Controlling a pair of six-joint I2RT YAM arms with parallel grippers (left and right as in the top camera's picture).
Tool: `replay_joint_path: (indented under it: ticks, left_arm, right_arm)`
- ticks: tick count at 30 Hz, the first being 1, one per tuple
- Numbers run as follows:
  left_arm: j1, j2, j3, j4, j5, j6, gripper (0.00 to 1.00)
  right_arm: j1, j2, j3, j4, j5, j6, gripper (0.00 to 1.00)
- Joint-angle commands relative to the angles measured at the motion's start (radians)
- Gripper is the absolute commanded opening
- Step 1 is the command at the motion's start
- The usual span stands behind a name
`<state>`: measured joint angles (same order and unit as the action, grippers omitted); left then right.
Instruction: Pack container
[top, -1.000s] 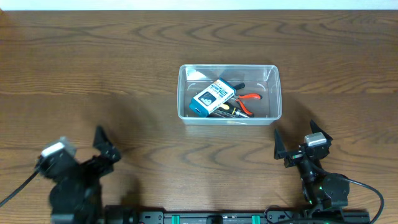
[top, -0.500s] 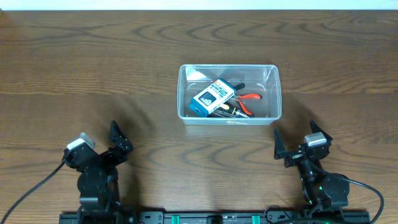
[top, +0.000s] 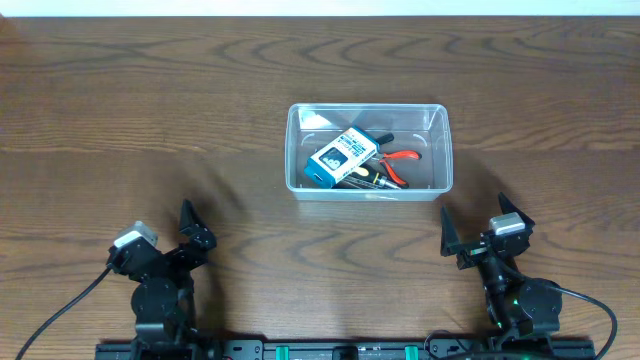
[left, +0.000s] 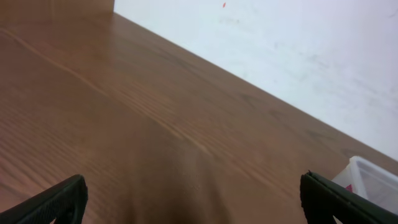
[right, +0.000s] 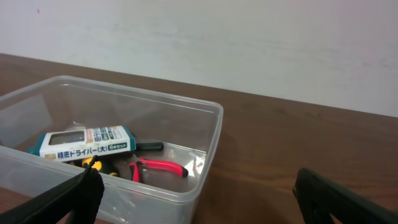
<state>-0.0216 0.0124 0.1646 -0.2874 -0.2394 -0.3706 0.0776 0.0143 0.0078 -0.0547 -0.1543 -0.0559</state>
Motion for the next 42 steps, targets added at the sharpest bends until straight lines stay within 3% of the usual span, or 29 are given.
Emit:
replay_joint_path:
  ticks: [1,14,30,42]
  left_arm:
    - [0.003,-0.011,-0.015,0.005,-0.005,-0.013,0.98]
    - [0.003,-0.011,-0.06,0.005,-0.005,-0.004,0.98]
    - [0.003,-0.011,-0.077,0.013,-0.004,0.211,0.98]
    - [0.003,-0.009,-0.078,0.013,-0.005,0.243,0.98]
  right_arm:
    - [-0.009,-0.009,-0.002,-0.002,-0.007,-0.009,0.99]
    - [-0.009,-0.009,-0.002,-0.002,-0.007,-0.009,0.99]
    - [-0.009,-0.009,-0.002,-0.002,-0.007,-0.009,0.99]
    - [-0.009,-0.009,-0.002,-0.002,-0.007,-0.009,0.99]
